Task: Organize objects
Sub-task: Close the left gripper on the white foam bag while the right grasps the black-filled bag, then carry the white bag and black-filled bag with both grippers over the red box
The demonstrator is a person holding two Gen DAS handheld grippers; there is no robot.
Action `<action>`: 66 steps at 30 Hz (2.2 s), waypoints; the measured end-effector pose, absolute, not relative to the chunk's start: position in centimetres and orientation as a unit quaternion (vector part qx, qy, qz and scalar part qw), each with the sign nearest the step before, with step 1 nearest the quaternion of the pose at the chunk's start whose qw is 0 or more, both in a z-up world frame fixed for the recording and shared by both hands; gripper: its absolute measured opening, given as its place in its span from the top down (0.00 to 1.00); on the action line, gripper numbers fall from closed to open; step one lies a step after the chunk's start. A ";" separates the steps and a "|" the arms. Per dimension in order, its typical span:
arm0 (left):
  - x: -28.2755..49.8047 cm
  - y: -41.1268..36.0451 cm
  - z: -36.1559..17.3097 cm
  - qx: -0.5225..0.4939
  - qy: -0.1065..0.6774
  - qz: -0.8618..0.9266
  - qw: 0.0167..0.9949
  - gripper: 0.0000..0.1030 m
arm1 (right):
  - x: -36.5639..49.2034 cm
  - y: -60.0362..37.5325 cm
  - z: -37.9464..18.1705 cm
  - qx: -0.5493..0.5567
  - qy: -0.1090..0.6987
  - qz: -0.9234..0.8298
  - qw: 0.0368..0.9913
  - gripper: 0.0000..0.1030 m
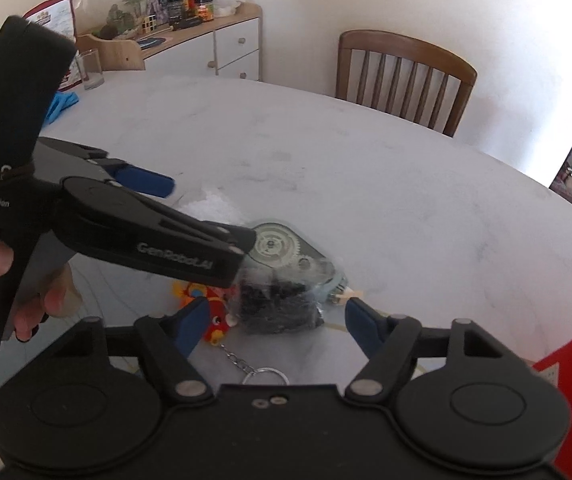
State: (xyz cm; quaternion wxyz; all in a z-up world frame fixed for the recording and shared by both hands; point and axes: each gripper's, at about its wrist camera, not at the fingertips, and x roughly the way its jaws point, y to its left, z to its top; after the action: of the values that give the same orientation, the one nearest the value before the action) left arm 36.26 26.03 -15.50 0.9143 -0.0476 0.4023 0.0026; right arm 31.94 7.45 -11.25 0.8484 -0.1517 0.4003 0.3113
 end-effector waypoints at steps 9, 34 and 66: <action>35.6 26.5 -15.3 -0.077 0.398 -0.008 0.914 0.62 | 31.9 7.9 -11.1 -0.150 0.396 0.311 0.851 0.49; 30.2 25.0 -9.0 -0.076 0.375 -0.015 0.924 0.69 | 29.7 3.4 -6.0 -0.074 0.390 0.285 0.872 0.65; 22.7 9.1 1.6 -0.035 0.339 -0.087 0.936 0.69 | 21.9 -12.0 2.9 0.001 0.344 0.271 0.899 0.65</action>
State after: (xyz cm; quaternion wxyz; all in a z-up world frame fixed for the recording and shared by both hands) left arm 22.66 9.14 1.60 0.9363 -0.0355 0.3385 -0.0870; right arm 21.85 -12.05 2.87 0.8990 0.0010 0.3440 0.2709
